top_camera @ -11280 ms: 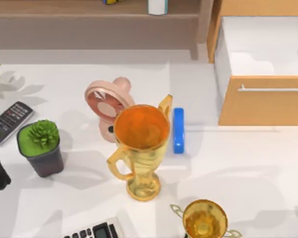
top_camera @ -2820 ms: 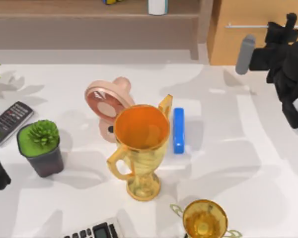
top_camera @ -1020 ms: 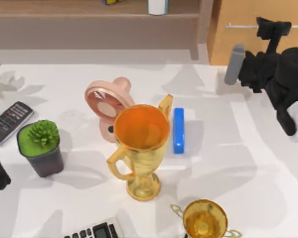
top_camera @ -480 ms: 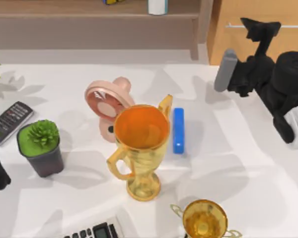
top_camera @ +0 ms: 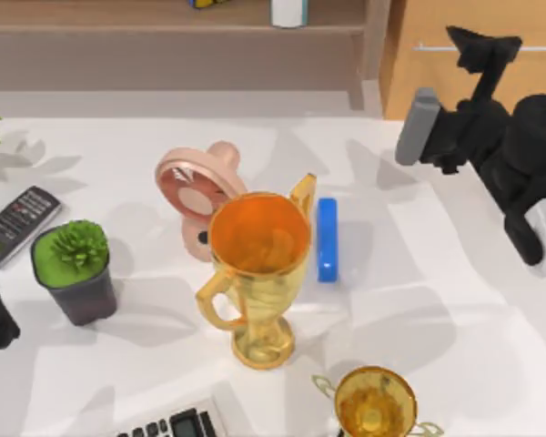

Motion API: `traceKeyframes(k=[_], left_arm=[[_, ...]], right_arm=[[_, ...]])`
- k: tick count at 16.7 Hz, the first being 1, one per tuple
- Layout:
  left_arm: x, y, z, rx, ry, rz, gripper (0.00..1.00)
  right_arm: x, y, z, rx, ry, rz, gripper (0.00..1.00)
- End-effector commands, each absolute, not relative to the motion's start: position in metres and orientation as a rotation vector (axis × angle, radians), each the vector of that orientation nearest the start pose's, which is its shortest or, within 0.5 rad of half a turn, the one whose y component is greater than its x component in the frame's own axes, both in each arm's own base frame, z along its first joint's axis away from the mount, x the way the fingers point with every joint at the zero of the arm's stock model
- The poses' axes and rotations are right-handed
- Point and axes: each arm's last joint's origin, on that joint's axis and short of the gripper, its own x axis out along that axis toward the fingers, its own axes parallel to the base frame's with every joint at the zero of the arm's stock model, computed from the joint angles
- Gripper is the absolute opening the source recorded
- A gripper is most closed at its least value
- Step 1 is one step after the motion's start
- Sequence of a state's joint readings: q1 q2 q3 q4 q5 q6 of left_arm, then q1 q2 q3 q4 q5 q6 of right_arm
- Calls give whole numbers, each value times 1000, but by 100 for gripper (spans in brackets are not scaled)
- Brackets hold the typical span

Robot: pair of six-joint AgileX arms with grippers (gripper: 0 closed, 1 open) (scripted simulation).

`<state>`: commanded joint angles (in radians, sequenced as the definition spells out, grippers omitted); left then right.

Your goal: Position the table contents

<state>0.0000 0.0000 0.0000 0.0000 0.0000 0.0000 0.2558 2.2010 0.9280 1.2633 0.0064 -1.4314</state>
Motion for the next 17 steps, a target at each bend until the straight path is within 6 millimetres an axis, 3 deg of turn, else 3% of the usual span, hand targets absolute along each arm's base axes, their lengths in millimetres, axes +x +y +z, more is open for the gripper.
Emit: traceKeyframes(k=[17], left_arm=[[106, -1, 160, 0, 0, 0, 100]], right_arm=[[391, 74, 75, -1566, 50, 52, 100]])
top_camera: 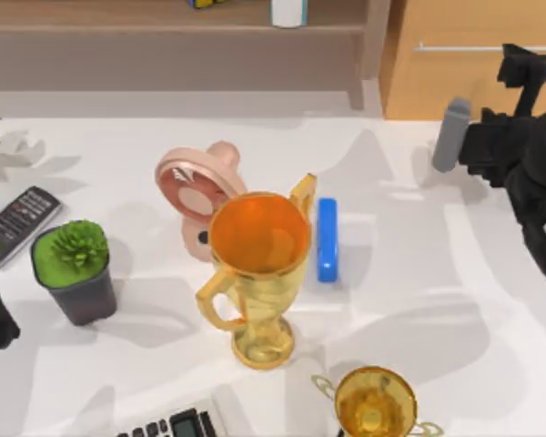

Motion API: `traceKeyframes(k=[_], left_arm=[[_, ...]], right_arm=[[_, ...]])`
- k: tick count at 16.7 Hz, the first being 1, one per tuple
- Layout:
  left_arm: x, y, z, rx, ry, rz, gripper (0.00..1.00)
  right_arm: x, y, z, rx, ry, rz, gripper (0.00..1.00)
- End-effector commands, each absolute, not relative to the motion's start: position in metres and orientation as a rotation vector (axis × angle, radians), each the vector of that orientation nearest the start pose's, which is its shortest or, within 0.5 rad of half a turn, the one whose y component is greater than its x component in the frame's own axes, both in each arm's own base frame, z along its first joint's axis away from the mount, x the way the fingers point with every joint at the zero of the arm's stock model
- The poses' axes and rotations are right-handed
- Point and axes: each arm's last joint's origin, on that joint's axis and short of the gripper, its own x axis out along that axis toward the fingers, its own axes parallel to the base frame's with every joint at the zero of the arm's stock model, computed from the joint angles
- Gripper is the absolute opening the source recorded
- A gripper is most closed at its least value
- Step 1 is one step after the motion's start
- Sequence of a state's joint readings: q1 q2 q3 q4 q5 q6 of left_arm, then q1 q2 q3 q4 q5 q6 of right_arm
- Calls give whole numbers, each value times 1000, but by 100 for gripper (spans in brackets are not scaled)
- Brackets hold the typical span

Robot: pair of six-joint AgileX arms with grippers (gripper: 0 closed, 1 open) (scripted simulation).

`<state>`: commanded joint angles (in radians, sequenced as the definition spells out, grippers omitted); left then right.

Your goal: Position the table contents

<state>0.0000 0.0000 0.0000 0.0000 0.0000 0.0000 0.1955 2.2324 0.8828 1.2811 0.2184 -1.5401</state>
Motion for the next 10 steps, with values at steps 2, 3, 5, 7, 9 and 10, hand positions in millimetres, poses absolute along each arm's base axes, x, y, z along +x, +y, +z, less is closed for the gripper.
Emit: traceKeyframes(k=[2, 3, 5, 7, 9, 10], left_arm=[[106, -1, 160, 0, 0, 0, 100], [106, -1, 160, 0, 0, 0, 100], [106, -1, 160, 0, 0, 0, 100], [106, -1, 160, 0, 0, 0, 100], [106, -1, 160, 0, 0, 0, 100], [106, -1, 160, 0, 0, 0, 100]], right_arm=[[391, 74, 75, -1566, 50, 52, 100], [391, 76, 77, -1563, 39, 51, 100], [391, 79, 79, -1553, 31, 50, 100], [391, 92, 88, -1498, -1, 49, 100], [389, 113, 102, -1407, -48, 57, 100], [387, 127, 109, -1349, -73, 66, 100]])
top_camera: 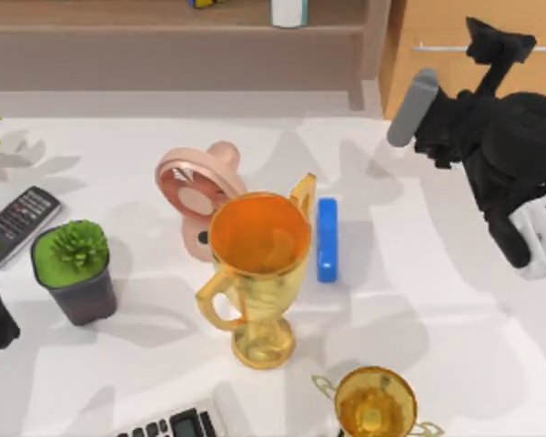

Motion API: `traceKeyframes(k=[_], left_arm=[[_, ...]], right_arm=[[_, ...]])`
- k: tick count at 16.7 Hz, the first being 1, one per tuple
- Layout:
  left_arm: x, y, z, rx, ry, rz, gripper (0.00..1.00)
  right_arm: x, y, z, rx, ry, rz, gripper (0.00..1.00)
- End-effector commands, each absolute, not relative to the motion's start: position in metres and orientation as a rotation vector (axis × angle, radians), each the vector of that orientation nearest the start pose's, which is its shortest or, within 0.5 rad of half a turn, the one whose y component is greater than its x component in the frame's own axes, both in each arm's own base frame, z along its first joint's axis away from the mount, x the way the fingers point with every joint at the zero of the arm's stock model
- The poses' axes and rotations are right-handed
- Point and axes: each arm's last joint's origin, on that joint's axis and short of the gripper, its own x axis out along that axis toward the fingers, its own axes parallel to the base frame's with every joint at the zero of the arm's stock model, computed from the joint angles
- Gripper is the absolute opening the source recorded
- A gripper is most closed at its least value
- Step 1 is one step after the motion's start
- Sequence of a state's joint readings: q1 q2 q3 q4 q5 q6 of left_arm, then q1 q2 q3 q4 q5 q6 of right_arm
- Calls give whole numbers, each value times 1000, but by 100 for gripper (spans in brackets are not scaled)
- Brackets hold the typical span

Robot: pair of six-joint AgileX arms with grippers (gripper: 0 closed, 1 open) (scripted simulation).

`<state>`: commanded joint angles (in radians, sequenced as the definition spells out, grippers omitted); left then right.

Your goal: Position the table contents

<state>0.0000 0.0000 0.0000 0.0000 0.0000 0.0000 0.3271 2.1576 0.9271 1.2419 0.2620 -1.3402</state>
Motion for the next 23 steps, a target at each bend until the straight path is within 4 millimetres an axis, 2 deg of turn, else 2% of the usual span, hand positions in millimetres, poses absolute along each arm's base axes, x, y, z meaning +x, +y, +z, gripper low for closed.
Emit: traceKeyframes(k=[7, 11, 17, 23], left_arm=[[106, -1, 160, 0, 0, 0, 100], [106, -1, 160, 0, 0, 0, 100], [106, -1, 160, 0, 0, 0, 100], [106, -1, 160, 0, 0, 0, 100]], right_arm=[[372, 232, 167, -807, -163, 159, 100], [377, 274, 192, -490, -123, 155, 100], [400, 309, 204, -140, -36, 63, 100], [416, 318, 205, -13, -11, -7, 100]])
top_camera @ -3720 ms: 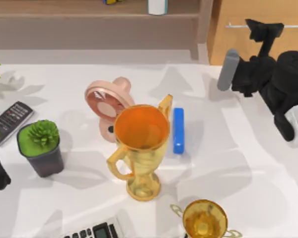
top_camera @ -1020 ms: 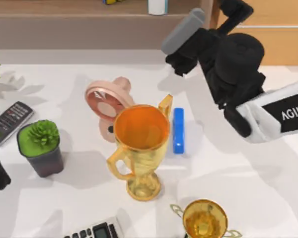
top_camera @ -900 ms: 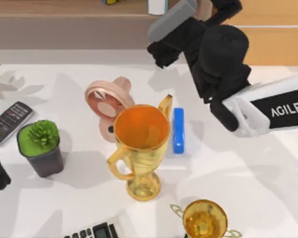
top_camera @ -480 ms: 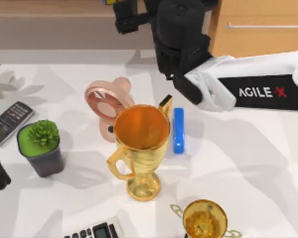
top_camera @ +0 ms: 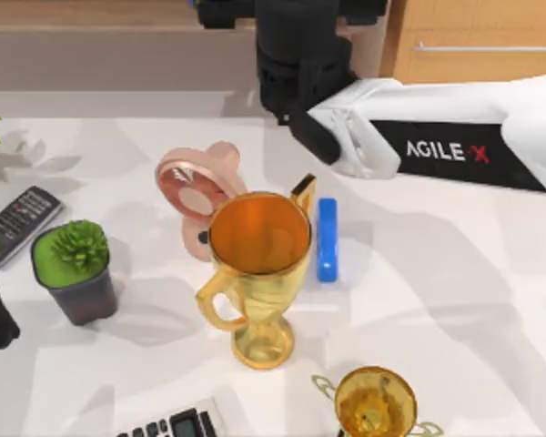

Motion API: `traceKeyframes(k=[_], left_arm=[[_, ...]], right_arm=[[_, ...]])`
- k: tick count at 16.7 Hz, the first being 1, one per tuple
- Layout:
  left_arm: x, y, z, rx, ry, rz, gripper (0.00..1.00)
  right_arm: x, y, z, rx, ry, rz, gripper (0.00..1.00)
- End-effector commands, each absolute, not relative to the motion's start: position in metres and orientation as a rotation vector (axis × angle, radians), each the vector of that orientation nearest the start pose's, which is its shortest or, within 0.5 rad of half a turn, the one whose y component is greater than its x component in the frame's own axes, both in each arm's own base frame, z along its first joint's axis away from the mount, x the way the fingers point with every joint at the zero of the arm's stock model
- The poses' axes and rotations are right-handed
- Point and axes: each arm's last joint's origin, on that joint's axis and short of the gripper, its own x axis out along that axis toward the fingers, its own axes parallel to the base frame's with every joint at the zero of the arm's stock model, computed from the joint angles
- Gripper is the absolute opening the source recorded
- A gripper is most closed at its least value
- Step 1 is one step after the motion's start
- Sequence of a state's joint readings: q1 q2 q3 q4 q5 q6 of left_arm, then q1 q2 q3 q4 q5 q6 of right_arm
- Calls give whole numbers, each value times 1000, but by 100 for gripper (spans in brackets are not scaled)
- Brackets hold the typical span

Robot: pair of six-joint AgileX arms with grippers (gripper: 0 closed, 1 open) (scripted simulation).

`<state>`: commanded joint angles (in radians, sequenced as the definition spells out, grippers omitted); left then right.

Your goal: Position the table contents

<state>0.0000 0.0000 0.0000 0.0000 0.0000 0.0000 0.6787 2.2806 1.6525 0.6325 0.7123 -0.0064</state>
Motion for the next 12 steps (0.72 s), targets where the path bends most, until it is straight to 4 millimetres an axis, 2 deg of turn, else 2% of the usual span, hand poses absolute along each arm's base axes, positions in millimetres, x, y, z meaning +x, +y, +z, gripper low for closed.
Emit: traceKeyframes(k=[5, 12], left_arm=[[106, -1, 160, 0, 0, 0, 100], [106, -1, 160, 0, 0, 0, 100]], right_arm=[[416, 317, 206, -12, -13, -6, 100], [436, 317, 205, -13, -11, -7, 100]])
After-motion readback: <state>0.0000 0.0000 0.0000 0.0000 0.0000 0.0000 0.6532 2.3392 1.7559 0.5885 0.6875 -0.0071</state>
